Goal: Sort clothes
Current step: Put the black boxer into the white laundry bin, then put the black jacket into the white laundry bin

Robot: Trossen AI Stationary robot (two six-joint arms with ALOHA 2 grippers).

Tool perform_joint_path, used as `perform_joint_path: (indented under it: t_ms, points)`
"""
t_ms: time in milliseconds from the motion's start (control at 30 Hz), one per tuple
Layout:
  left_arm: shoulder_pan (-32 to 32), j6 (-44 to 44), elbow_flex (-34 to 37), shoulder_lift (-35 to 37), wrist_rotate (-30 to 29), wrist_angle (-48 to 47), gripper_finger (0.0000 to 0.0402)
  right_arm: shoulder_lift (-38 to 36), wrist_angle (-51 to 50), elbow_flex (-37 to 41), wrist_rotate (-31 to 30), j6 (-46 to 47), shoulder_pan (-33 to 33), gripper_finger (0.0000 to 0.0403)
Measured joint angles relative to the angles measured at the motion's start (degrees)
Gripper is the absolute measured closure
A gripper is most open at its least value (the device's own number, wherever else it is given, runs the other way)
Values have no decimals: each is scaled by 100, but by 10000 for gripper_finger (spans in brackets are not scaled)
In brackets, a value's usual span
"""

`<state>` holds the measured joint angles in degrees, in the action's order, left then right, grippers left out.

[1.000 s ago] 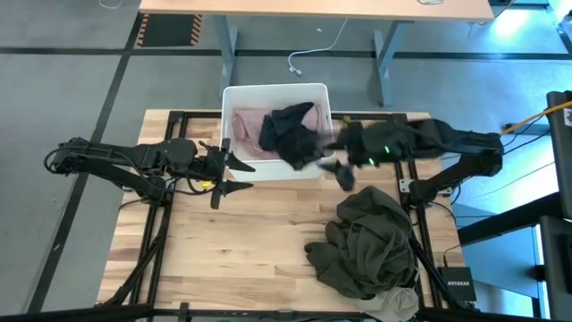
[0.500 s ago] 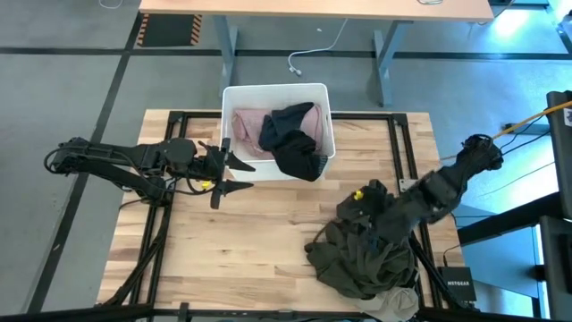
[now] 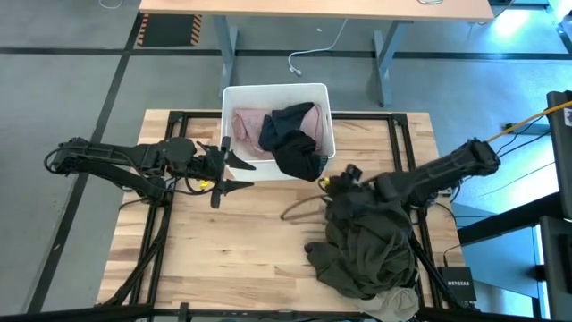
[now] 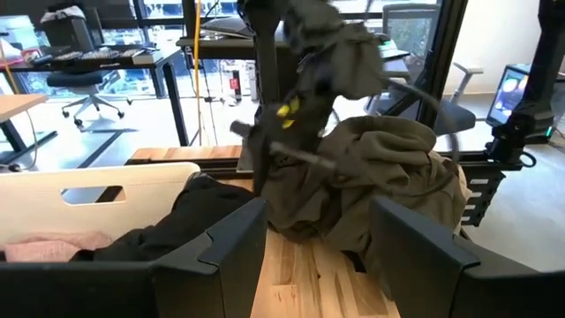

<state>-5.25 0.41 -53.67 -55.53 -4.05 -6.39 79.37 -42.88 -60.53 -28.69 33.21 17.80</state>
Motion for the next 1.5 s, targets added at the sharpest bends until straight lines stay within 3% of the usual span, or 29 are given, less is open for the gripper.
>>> perform_joint_path:
  t_ms: [133,333,467,533,600,733,833,1167,1367,1500]
  points:
    - [4,-1,0,0,0,0,208,150,1147,123,42,-628,-590,120]
    - [1,-1,0,0,-1,-26,208,199,2624,-465,1036,-1414,-1144,120]
    - [1,-15,0,0,-2,-45,208,193,2978,-1188,98,-1596,-1385,120]
    - [-7,-67,0,0,-1,-81,208,187,2878,-1523,-396,-1615,-1492,120]
    - [-37,-157,0,0,-2,-128,208,188,2527,-1865,-381,-1614,-1553,120]
    - [-40,-154,0,0,0,-178,208,188,1450,-2395,725,-1575,-1233,120]
    - [-40,-154,0,0,0,-212,208,188,682,-2506,1254,-1401,-634,120]
    - [-40,-285,0,0,0,-88,208,189,-1037,-2506,1273,700,1556,120]
    - [-40,-278,0,0,0,-15,208,188,-1762,-2508,1492,3030,2601,120]
    - [-40,-230,0,0,0,-17,208,188,-2257,-2508,1963,4731,3036,120]
